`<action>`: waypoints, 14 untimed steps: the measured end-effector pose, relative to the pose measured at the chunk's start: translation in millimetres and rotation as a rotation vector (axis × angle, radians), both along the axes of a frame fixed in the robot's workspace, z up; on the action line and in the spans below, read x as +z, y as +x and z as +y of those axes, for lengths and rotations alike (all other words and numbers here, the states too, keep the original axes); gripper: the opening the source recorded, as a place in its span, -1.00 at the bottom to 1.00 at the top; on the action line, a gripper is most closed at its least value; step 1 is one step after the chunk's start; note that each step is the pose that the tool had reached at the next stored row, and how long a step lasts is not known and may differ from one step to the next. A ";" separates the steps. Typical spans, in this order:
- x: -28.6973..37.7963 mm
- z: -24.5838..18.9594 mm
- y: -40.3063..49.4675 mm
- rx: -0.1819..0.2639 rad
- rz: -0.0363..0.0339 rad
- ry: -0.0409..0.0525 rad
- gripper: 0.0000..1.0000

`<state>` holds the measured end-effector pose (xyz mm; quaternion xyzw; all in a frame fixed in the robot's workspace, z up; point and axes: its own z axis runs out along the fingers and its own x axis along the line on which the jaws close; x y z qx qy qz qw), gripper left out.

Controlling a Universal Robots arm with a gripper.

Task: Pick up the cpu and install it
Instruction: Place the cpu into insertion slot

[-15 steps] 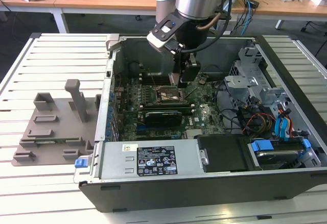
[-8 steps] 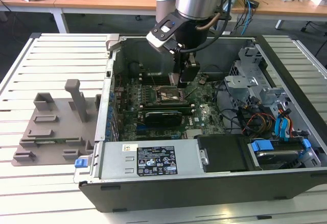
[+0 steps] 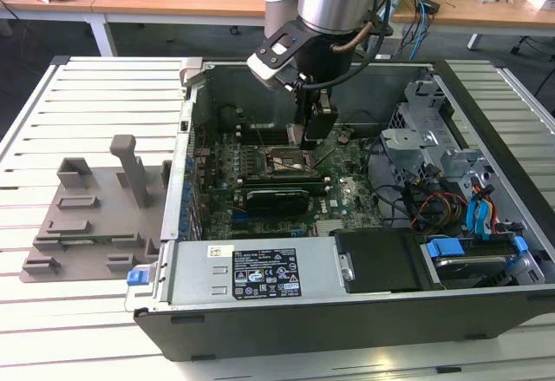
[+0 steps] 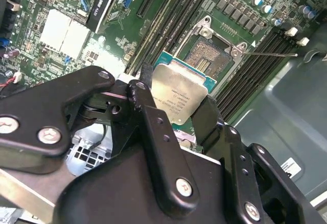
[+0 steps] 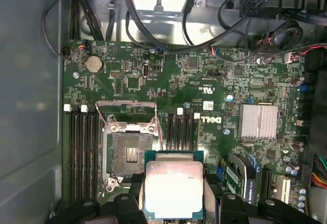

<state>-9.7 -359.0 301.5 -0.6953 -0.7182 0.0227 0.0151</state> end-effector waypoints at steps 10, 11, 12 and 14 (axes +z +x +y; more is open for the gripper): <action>-0.6 0.0 0.0 0.039 0.0022 0.0355 0.10; -0.7 0.0 0.0 0.054 0.0024 0.0349 0.10; -1.4 0.1 0.0 0.054 0.0023 0.0350 0.10; -4.4 0.0 0.0 0.054 0.0024 0.0350 0.10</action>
